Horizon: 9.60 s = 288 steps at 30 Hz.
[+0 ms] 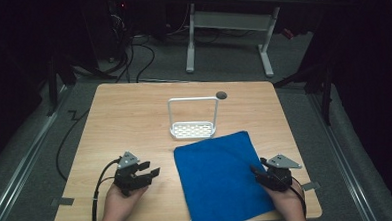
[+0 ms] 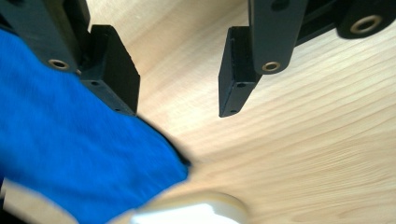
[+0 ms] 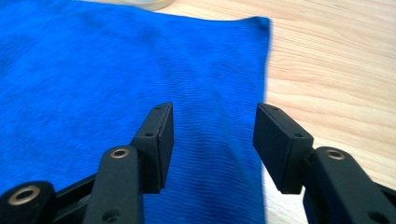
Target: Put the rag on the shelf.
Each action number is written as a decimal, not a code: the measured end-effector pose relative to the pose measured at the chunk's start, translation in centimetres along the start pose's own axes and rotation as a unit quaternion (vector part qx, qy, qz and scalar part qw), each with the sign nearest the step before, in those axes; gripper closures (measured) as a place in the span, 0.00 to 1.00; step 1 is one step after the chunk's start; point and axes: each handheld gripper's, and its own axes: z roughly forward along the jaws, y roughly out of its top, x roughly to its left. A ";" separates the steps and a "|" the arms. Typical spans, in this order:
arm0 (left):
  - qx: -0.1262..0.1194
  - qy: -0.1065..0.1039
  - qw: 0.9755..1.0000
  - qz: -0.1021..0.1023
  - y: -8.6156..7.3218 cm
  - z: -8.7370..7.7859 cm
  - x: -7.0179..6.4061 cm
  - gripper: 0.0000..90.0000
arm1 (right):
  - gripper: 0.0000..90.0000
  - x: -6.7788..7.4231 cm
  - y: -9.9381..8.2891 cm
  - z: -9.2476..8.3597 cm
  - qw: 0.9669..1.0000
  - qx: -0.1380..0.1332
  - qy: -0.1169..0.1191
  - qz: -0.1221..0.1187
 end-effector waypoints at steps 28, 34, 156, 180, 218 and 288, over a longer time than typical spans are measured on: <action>0.045 -0.098 0.991 0.080 -0.2 3.8 -7.8 0.58 | 0.52 1.1 0.8 0.4 1.000 -0.004 0.015 -0.026; 0.081 -0.136 0.980 0.121 -0.7 5.9 -11.2 0.74 | 0.53 1.1 0.8 0.4 0.999 -0.006 0.015 -0.030; 0.032 0.071 0.997 0.023 3.2 6.9 3.5 0.96 | 0.60 3.5 2.8 3.2 0.998 -0.008 0.061 0.001; 0.031 0.062 0.997 0.015 3.2 6.9 3.7 0.96 | 0.70 1.7 6.8 11.1 0.998 0.052 0.024 0.027; -0.085 0.034 0.995 0.046 2.2 1.7 0.6 0.97 | 0.99 4.7 6.4 4.6 0.995 -0.086 0.048 -0.001; -0.262 0.035 0.958 0.113 11.8 -7.6 -3.6 0.99 | 0.99 4.9 15.0 -5.4 0.961 -0.272 0.031 -0.027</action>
